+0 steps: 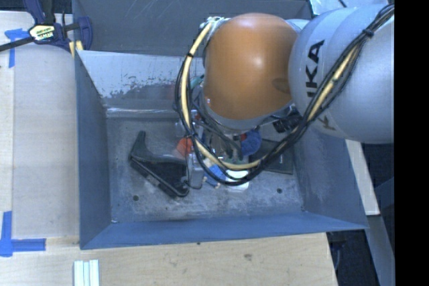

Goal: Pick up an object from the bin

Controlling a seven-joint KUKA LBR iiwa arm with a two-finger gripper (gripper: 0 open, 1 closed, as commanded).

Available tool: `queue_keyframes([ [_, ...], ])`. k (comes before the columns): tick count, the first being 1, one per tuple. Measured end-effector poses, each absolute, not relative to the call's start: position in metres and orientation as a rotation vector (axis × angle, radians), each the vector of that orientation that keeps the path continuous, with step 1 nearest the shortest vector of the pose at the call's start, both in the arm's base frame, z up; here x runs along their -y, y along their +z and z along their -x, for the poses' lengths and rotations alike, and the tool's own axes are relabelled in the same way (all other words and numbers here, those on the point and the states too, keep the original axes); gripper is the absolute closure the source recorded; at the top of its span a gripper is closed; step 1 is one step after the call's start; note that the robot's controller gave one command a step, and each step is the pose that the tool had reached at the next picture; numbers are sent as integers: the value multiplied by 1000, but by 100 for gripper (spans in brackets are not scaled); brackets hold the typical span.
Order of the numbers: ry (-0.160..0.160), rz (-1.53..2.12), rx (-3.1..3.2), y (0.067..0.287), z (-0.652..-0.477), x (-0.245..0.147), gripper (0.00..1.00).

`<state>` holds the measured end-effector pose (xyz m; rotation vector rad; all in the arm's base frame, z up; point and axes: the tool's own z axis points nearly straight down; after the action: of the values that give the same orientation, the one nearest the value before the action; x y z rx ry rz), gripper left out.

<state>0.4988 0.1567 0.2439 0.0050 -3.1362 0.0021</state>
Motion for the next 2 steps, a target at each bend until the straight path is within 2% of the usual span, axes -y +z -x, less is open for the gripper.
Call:
queue_keyframes([
  [1,3,-30,3137,148,-532,-138,0],
  [2,0,52,3130,71,-517,-152,0],
])
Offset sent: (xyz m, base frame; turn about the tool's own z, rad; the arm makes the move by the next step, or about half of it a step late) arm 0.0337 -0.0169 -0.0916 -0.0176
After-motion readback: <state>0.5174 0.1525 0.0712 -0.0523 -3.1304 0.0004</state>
